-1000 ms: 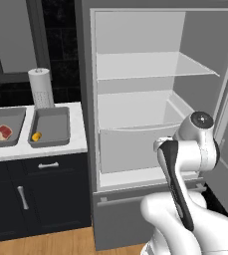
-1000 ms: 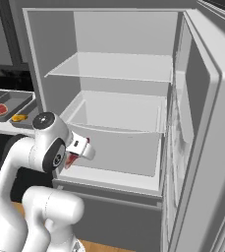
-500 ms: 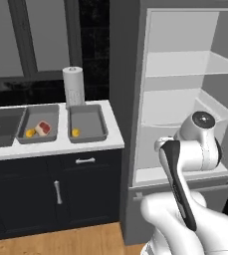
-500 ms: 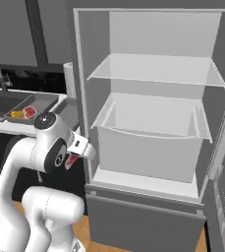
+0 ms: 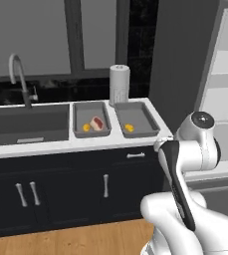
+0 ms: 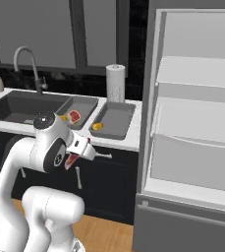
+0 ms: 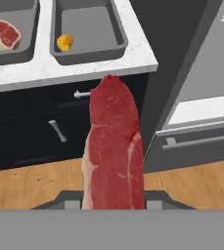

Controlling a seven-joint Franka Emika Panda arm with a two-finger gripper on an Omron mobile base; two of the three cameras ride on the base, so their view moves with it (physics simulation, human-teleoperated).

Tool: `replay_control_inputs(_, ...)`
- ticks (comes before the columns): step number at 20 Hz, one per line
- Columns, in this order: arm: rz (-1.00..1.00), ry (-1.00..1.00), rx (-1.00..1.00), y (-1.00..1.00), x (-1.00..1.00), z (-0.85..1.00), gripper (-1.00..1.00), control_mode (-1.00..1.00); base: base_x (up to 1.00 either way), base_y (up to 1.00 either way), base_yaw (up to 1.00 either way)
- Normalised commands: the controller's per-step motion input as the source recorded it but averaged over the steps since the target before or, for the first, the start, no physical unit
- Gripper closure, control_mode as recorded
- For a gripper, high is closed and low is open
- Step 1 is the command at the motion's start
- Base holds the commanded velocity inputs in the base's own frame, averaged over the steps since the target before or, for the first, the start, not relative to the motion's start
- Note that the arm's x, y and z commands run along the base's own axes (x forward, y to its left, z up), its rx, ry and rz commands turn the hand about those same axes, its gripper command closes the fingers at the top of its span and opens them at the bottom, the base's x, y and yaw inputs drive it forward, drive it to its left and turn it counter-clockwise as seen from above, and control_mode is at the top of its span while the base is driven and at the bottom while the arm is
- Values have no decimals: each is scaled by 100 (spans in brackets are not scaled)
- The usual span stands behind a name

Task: Place one corn and one steak in each tupperware on the nearby counter, to pack two identical lunches.

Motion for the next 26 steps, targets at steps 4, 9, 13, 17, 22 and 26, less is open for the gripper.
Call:
replay_control_inputs(4, 0, 0, 0, 0, 0, 0, 100, 100, -1, 68, 8)
replay_control_inputs(9, 0, 0, 0, 0, 0, 0, 100, 100, 2, 55, 3)
replay_control_inputs(13, 0, 0, 0, 0, 0, 0, 100, 100, 12, 29, 0)
replay_control_inputs(17, 0, 0, 0, 0, 0, 0, 100, 100, 29, 0, 0)
replay_control_inputs(22, 0, 0, 0, 0, 0, 0, 100, 100, 33, 0, 0)
replay_control_inputs(26, 0, 0, 0, 0, 0, 0, 100, 100, 37, 0, 0)
